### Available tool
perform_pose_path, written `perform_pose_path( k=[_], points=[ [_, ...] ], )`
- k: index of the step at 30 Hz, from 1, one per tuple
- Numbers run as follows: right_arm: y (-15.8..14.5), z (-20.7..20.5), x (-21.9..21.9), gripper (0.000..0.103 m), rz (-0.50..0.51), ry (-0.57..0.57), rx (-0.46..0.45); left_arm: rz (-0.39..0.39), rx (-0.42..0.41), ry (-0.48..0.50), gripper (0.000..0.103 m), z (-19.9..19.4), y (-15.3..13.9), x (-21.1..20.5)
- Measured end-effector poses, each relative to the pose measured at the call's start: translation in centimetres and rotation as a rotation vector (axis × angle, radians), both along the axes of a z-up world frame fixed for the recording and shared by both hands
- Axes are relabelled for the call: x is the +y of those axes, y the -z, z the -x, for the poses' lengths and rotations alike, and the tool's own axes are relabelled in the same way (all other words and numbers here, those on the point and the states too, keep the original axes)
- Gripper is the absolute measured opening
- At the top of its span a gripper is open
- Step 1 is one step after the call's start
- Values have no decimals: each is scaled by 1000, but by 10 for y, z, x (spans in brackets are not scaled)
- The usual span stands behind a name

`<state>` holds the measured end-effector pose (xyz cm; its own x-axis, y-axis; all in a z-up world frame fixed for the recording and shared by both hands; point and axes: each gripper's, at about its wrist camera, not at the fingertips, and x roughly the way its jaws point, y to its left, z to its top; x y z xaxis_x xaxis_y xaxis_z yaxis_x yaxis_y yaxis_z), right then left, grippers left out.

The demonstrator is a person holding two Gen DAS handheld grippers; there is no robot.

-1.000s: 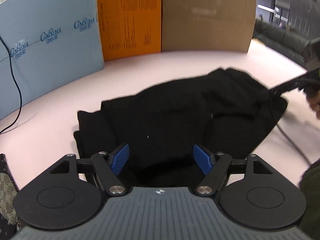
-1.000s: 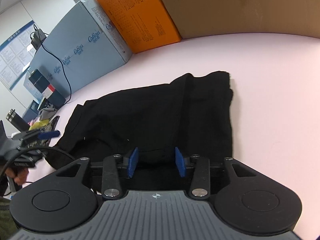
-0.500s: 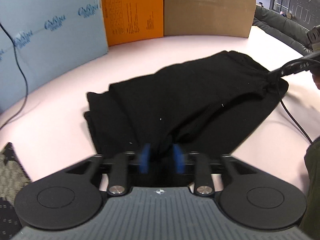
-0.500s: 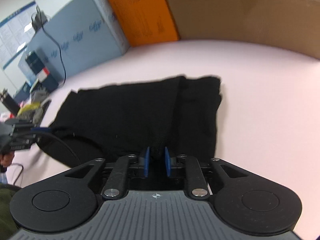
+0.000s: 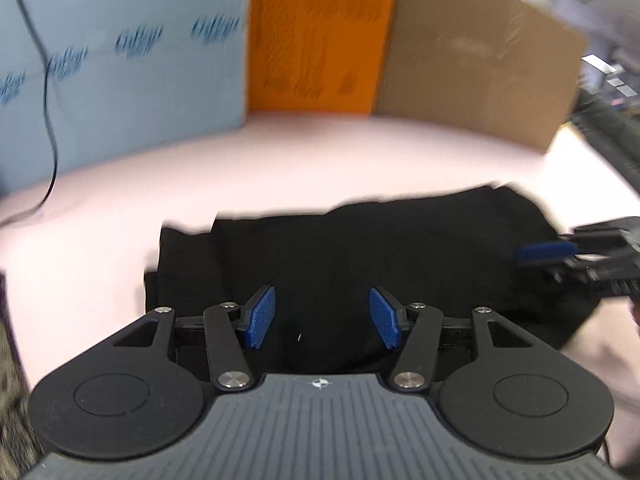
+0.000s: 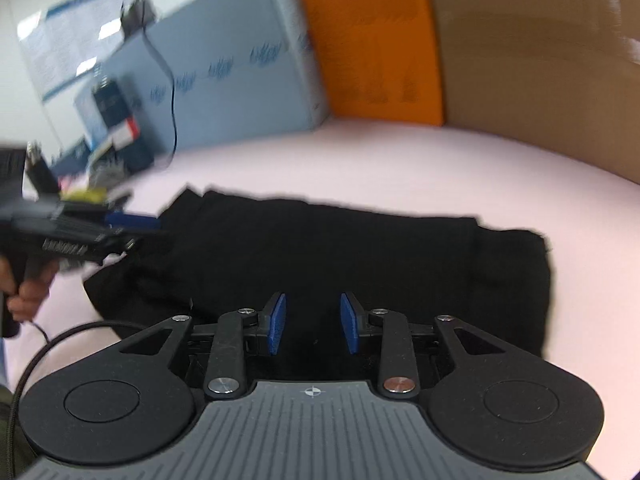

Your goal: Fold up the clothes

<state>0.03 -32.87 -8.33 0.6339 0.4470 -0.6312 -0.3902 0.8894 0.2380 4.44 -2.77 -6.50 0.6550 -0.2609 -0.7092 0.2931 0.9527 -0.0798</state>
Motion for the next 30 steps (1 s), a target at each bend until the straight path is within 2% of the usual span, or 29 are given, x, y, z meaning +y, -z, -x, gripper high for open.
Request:
perform_pose_path(
  k=[2, 7, 9, 11, 14, 17, 19, 21, 22, 23, 26, 30],
  points=[
    [7, 3, 4, 30, 27, -8, 1, -26, 47, -41, 50, -3, 10, -5],
    [9, 9, -9, 31, 23, 1, 30, -111, 26, -38, 55, 4, 16, -17],
    [6, 13, -15, 32, 9, 23, 49, -109, 34, -55, 58, 4, 16, -18],
    [-1, 20, -14, 49, 11, 28, 37, -118, 44, -64, 60, 3, 16, -20],
    [-5, 29, -9, 64, 32, -4, 15, -131, 55, -75, 63, 1, 17, -22],
    [6, 31, -10, 65, 27, -4, 58, -142, 68, -81, 67, 0, 16, -24],
    [8, 35, -11, 68, -2, 4, 44, -147, 79, -84, 70, 0, 16, -25],
    [8, 36, -11, 72, -9, 2, 50, -149, 85, -88, 74, 1, 16, -25],
    [8, 37, -11, 78, -10, -7, 54, -153, 90, -98, 82, 1, 16, -24],
    [7, 38, -11, 83, -11, -17, 58, -156, 95, -109, 84, 1, 17, -24],
    [6, 40, -10, 85, -16, -19, 65, -137, 112, -139, 84, 3, 18, -19],
    [3, 43, -21, 85, -98, 35, 63, -116, 125, -167, 84, 6, 17, -11]
  ],
)
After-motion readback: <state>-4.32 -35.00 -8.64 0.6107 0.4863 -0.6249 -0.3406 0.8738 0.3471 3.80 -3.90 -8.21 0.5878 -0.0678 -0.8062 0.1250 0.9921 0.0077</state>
